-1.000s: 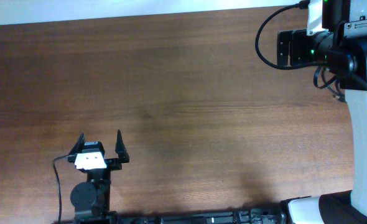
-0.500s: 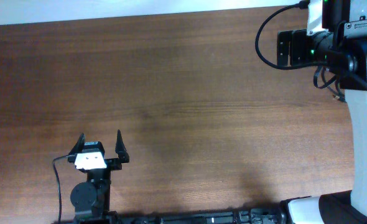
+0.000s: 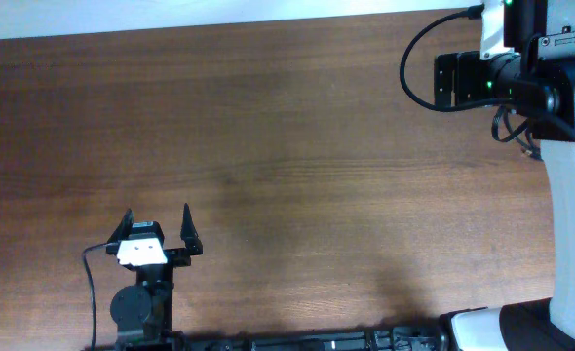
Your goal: Untangle cables
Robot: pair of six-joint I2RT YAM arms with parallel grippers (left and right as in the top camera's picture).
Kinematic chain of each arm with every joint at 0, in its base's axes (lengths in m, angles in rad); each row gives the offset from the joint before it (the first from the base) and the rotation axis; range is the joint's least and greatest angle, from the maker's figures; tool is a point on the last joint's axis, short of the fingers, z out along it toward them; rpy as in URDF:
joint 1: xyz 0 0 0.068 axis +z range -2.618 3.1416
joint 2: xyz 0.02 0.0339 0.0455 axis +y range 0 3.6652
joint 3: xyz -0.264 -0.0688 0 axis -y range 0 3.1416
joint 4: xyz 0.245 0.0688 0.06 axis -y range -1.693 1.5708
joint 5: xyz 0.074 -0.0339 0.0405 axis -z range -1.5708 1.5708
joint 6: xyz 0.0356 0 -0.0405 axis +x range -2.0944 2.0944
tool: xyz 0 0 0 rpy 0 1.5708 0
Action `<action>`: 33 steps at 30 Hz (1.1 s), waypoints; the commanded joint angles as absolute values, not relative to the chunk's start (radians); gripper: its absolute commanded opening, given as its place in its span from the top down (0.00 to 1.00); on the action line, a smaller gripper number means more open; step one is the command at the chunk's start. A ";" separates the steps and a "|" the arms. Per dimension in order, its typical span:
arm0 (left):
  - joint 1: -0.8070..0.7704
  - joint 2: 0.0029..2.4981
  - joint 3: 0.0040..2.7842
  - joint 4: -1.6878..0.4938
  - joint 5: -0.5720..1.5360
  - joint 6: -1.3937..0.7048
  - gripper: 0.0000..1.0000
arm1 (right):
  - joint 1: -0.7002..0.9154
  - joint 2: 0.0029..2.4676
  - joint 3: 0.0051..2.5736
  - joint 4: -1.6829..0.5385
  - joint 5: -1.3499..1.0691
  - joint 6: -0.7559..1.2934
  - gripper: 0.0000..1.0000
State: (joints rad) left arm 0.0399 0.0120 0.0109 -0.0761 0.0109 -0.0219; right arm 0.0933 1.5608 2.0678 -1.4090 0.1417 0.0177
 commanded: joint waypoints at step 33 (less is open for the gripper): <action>0.044 0.005 0.009 -0.084 0.001 -0.010 0.01 | 0.157 1.225 0.842 -0.374 -0.103 0.068 0.01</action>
State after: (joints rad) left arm 0.0399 0.0120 0.0109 -0.0780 0.0074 -0.0219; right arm 0.1516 1.2915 0.9413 -0.4614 -0.0898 0.0574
